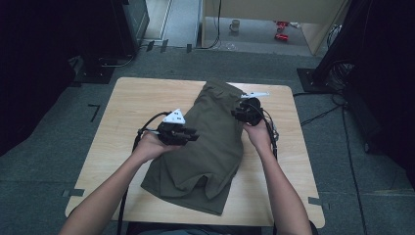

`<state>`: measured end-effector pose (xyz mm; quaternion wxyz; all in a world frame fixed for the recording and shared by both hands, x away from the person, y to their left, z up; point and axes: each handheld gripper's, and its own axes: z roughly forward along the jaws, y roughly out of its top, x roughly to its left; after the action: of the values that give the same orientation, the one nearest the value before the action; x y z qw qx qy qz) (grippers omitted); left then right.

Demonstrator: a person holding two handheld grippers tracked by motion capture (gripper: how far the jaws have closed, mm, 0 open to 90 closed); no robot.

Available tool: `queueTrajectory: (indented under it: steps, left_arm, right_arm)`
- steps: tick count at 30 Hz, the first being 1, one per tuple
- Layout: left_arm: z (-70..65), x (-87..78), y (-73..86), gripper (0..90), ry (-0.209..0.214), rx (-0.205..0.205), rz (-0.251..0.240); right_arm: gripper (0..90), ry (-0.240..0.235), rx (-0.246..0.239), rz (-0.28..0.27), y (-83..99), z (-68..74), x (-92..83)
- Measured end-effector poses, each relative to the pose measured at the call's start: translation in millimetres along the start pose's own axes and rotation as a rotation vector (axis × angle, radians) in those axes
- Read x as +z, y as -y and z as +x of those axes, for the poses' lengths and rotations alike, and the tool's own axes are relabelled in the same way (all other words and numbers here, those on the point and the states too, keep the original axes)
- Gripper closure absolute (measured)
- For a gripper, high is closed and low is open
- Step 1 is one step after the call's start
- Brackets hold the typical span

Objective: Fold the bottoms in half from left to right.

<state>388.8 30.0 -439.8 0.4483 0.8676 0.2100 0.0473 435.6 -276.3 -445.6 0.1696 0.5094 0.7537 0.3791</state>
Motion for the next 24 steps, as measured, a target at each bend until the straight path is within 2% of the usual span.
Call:
queueTrajectory:
  steps: [3,8,13,17,19,21,24]
  left_arm:
    - [12.6,2.3,6.1,67.4,0.000,-0.022,-0.003]
    - [28.1,8.1,16.1,64.3,-0.043,0.000,0.028]
    - [43.1,11.8,24.5,61.2,-0.037,-0.055,0.003]
    - [49.0,16.4,30.1,59.5,-0.038,-0.058,0.010]
    - [50.4,18.8,32.6,58.6,-0.039,-0.055,0.021]
    - [51.8,22.0,35.5,56.8,-0.034,-0.054,0.037]
    - [52.8,26.1,40.5,54.7,-0.029,-0.043,0.065]
  right_arm:
    - [66.5,-0.011,-0.011,-0.016,4.3,3.6,-2.7]
    - [67.9,-0.025,-0.053,-0.015,14.7,13.0,-7.9]
    - [72.5,-0.040,-0.072,-0.013,29.3,20.5,-11.8]
    - [73.0,-0.057,-0.072,-0.005,42.8,26.2,-10.2]
    - [70.0,-0.065,-0.075,0.010,50.0,29.6,-8.9]
    - [60.3,-0.083,-0.083,0.017,58.9,33.4,-8.2]
    - [52.4,-0.096,-0.100,0.041,74.3,37.8,-7.4]
